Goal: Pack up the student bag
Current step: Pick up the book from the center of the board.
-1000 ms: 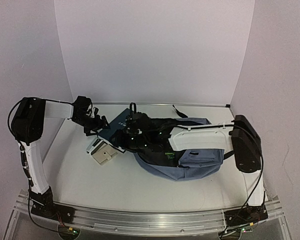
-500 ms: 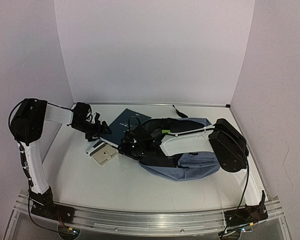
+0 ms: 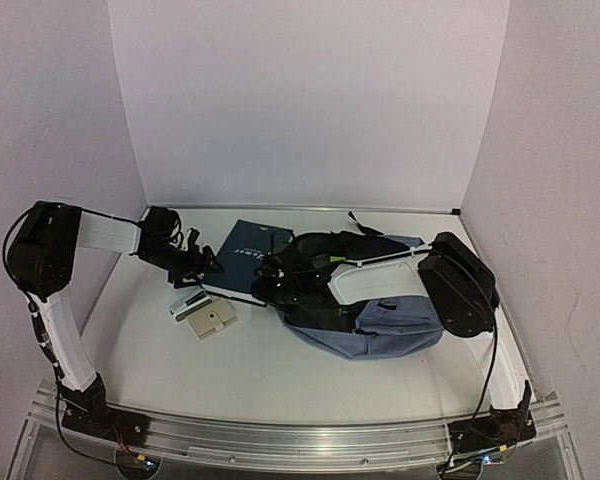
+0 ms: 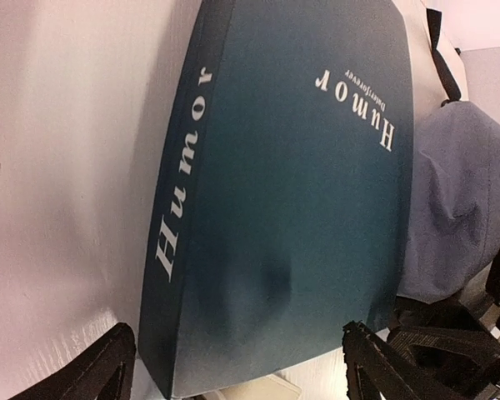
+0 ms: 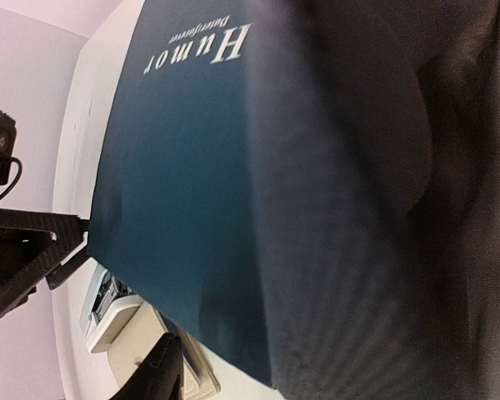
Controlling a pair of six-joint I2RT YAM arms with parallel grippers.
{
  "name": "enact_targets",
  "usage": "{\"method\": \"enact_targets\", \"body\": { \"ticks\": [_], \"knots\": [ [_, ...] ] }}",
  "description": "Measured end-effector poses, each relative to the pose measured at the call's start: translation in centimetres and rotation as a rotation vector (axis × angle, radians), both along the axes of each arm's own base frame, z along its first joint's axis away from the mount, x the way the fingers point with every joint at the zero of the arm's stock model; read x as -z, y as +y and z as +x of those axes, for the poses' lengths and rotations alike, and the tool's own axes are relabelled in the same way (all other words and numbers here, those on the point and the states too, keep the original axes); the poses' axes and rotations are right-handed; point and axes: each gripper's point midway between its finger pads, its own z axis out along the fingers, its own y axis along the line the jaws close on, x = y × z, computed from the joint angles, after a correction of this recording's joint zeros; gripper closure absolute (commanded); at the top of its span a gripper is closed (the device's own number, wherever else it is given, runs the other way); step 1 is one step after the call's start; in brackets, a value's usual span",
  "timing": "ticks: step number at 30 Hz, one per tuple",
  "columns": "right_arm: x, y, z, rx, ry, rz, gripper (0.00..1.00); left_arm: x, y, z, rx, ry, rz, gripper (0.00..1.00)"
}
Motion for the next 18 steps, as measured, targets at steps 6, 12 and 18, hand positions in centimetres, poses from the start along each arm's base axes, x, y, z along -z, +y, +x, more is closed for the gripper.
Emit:
{"method": "enact_targets", "body": {
  "ticks": [6, 12, 18],
  "knots": [
    [0.7, -0.6, 1.2, 0.017, -0.002, -0.001, 0.75, -1.4, -0.5, 2.7, -0.009, -0.043, 0.001, 0.15],
    [0.7, -0.5, 1.7, 0.008, -0.004, 0.017, 0.90, -0.2, -0.8, 2.9, -0.003, -0.009, -0.011, 0.17],
    [0.1, 0.0, 1.7, -0.015, 0.000, 0.059, 1.00, -0.1, -0.5, 2.8, -0.014, 0.008, -0.014, 0.19]
  ]
}}
